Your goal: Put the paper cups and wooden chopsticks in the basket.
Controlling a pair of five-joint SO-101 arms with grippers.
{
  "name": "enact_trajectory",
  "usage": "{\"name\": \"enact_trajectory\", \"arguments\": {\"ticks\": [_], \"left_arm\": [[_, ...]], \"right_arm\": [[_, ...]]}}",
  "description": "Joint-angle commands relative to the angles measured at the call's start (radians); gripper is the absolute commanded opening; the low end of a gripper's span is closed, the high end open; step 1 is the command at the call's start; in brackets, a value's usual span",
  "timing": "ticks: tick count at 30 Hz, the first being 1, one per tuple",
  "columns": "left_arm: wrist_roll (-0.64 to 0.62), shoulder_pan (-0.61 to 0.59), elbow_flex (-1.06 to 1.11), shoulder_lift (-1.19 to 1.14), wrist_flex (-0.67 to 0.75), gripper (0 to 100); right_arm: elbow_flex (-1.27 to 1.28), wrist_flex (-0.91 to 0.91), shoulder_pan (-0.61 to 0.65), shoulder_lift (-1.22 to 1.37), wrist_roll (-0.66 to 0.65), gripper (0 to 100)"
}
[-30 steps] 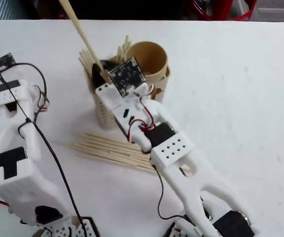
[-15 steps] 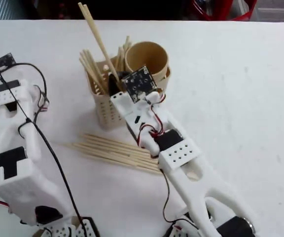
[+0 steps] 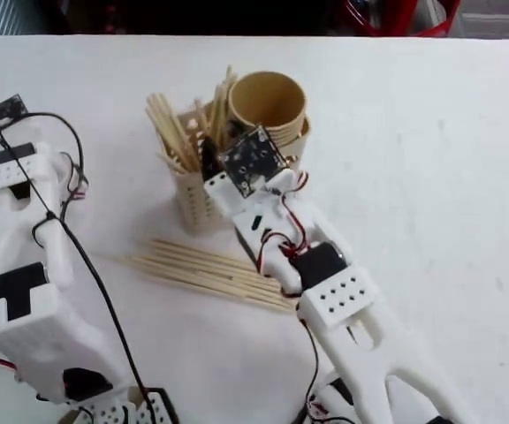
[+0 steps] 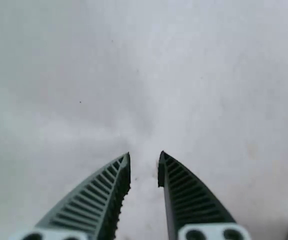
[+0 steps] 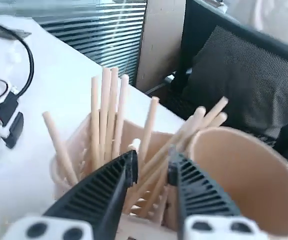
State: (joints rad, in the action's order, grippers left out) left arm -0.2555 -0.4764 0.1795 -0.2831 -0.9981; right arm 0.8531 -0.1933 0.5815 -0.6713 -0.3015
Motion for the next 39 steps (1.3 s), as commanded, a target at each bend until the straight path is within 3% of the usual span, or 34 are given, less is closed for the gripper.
{"name": "enact_trajectory", "arguments": {"ticks": [1,8,13,16,21,32,39], "left_arm": [[-0.012,-0.007,-0.048,0.007,0.020,11],[-0.012,-0.007,-0.048,0.005,0.020,11],[-0.012,-0.007,-0.048,0.005,0.020,11],[-0.012,-0.008,-0.048,0.005,0.021,11],[-0.012,-0.008,-0.048,0.004,0.021,11],[-0.012,-0.008,-0.048,0.004,0.021,11],[-0.012,-0.007,-0.048,0.004,0.021,11]], "right_arm": [[-0.020,-0.134,0.090,-0.116,-0.158,7.9],[-0.269,-0.722,0.131,-0.166,-0.167,8.8],[-0.296,-1.069,0.189,-0.050,-0.405,8.8],[-0.187,-1.049,0.193,0.042,-0.442,9.1],[-0.046,-0.834,0.193,0.185,-0.476,16.1],[-0.043,-0.610,0.183,0.535,-0.477,12.9],[-0.135,-0.601,0.064,0.588,-0.476,12.7]]}}
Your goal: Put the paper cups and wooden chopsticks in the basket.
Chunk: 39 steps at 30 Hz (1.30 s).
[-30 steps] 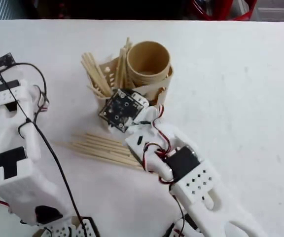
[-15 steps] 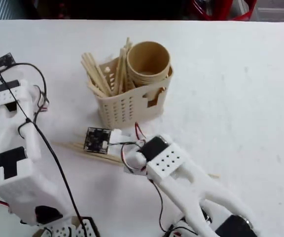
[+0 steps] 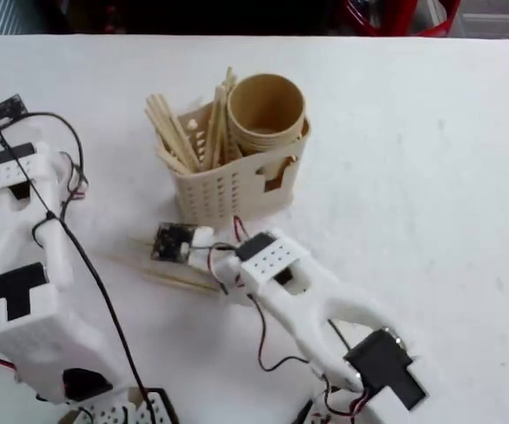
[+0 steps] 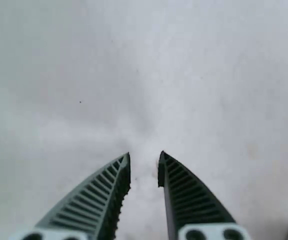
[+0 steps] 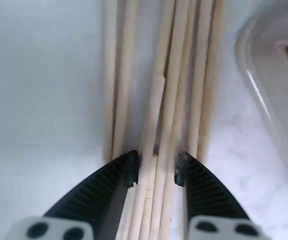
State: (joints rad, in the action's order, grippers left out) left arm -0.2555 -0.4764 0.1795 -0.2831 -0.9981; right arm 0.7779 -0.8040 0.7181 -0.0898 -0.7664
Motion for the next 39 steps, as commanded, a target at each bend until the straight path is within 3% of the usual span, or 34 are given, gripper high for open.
{"name": "enact_trajectory", "arguments": {"ticks": [1,9,17,26,35,39], "left_arm": [[-0.012,-0.007,-0.048,0.004,0.021,11],[-0.012,-0.007,-0.049,0.004,0.021,11],[-0.012,-0.007,-0.049,0.004,0.021,11],[-0.012,-0.007,-0.046,0.004,0.021,11],[-0.012,-0.007,-0.046,0.004,0.021,11],[-0.012,-0.007,-0.046,0.004,0.021,11]], "right_arm": [[-0.066,0.010,-0.087,0.004,-0.011,12.7],[-0.120,-0.082,-0.101,-0.021,-0.011,12.7],[-0.129,-0.064,-0.108,-0.113,-0.012,12.7],[-0.163,0.064,-0.196,0.067,-0.066,12.9],[-0.160,0.018,-0.186,0.134,-0.077,12.6],[-0.160,-0.062,-0.186,0.134,-0.077,4.4]]}}
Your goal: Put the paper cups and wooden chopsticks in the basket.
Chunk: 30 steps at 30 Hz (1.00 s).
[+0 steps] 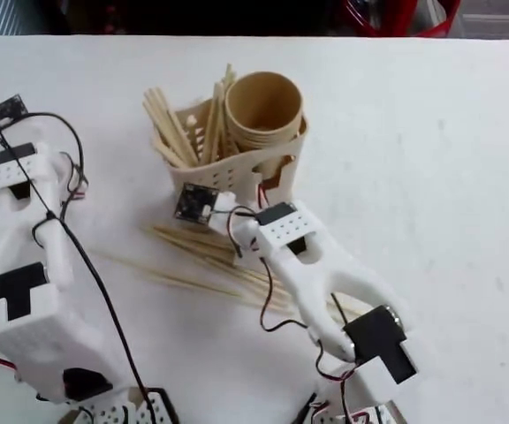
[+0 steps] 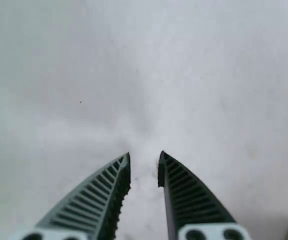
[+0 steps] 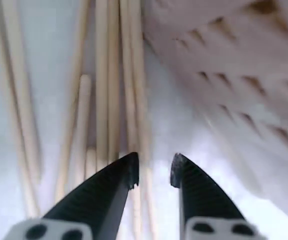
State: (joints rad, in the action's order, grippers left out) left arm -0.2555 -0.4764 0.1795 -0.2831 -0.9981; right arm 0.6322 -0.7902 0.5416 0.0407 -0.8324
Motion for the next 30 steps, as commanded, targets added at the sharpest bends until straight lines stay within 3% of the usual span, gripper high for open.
{"name": "enact_trajectory", "arguments": {"ticks": [1,16,24,30], "left_arm": [[-0.012,-0.007,-0.046,0.004,0.021,11],[-0.012,-0.012,-0.048,0.004,0.020,11],[-0.012,-0.010,-0.048,0.004,0.020,11],[-0.012,-0.008,-0.048,0.004,0.020,11]], "right_arm": [[-0.014,-0.097,-0.008,0.004,-0.011,1.4],[0.180,-0.154,0.136,-0.223,-0.009,1.8],[0.195,-0.124,0.147,-0.311,0.002,2.3],[0.147,-0.074,0.148,-0.309,0.048,13.5]]}}
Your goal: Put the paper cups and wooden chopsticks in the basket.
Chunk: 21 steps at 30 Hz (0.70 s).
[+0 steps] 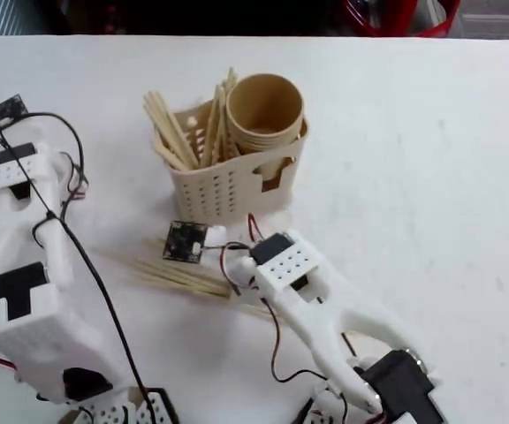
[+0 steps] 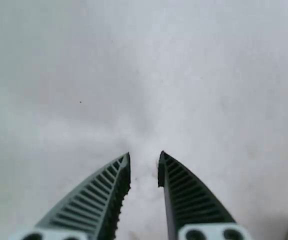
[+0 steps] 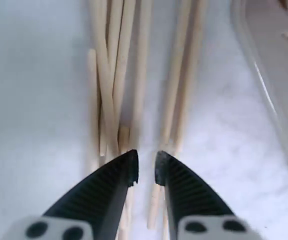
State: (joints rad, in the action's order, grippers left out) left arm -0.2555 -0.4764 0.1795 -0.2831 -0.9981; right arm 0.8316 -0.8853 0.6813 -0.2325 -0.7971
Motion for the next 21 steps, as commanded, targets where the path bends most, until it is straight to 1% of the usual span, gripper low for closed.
{"name": "enact_trajectory", "arguments": {"ticks": [1,7,11,15,20,21], "left_arm": [[-0.012,-0.008,-0.048,0.004,0.020,11],[-0.012,-0.008,-0.048,0.004,0.020,11],[-0.012,-0.008,-0.048,0.004,0.018,11],[-0.012,-0.008,-0.048,0.005,0.017,11],[-0.012,-0.008,-0.048,0.008,0.015,11],[-0.012,-0.008,-0.048,0.008,0.015,11]], "right_arm": [[-0.061,0.021,0.010,-0.036,0.012,14.6],[-0.064,0.058,0.012,-0.030,0.012,15.2],[-0.081,0.107,0.008,0.085,0.012,15.2],[-0.155,0.093,-0.010,0.220,0.011,14.9],[-0.183,0.084,-0.018,0.259,0.011,14.6],[-0.183,0.084,-0.018,0.259,0.011,13.2]]}}
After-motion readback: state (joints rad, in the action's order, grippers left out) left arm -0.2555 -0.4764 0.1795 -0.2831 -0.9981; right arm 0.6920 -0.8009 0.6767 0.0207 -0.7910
